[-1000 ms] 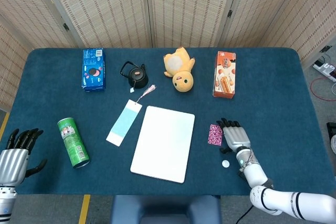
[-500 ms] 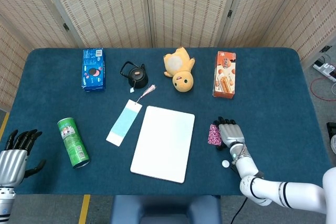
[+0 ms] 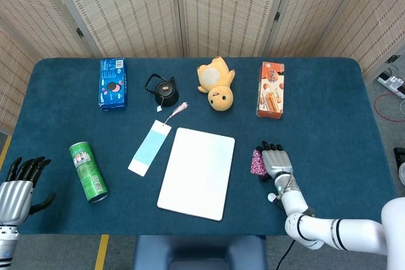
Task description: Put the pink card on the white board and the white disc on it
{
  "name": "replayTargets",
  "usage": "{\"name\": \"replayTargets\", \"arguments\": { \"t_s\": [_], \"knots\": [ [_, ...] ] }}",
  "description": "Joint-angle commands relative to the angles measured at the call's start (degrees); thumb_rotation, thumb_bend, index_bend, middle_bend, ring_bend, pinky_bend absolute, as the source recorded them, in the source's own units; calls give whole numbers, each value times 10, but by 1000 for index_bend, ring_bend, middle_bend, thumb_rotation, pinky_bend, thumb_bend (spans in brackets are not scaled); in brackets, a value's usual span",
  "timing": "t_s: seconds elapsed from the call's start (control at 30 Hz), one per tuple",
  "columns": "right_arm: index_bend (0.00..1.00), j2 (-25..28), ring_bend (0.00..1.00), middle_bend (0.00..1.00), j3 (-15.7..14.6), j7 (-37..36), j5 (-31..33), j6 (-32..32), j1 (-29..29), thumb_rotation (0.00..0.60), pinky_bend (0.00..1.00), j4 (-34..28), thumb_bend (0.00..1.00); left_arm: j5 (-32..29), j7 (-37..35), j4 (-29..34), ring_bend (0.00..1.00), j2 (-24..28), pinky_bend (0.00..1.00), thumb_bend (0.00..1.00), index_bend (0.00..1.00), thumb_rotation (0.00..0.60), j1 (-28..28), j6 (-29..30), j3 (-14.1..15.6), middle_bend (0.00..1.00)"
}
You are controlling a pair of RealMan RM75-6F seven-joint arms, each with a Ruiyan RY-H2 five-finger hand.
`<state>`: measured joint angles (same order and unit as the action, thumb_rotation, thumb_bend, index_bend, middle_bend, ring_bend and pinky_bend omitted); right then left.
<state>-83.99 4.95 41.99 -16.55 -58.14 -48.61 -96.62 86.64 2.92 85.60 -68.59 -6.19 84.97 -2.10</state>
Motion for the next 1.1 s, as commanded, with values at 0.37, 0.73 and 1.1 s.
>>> {"name": "replayTargets", "arguments": {
  "t_s": [0.37,0.73,1.1],
  "knots": [
    [132,-18,0,0,-5,10,6,-11,-10,570,31,15,322,-3,-6,-3,151,2,10,293,192,600,3,0,2,169],
    [132,-30,0,0,-10,21,2,-38,-9,569,31,12,322,-1,-12,-9,155,0,11,293,193,600,2,-1,3,169],
    [158,-39,0,0,-7,26,4,-40,-6,570,31,24,321,0,-14,-11,155,-1,11,293,194,600,2,-1,3,169]
  ]
}}
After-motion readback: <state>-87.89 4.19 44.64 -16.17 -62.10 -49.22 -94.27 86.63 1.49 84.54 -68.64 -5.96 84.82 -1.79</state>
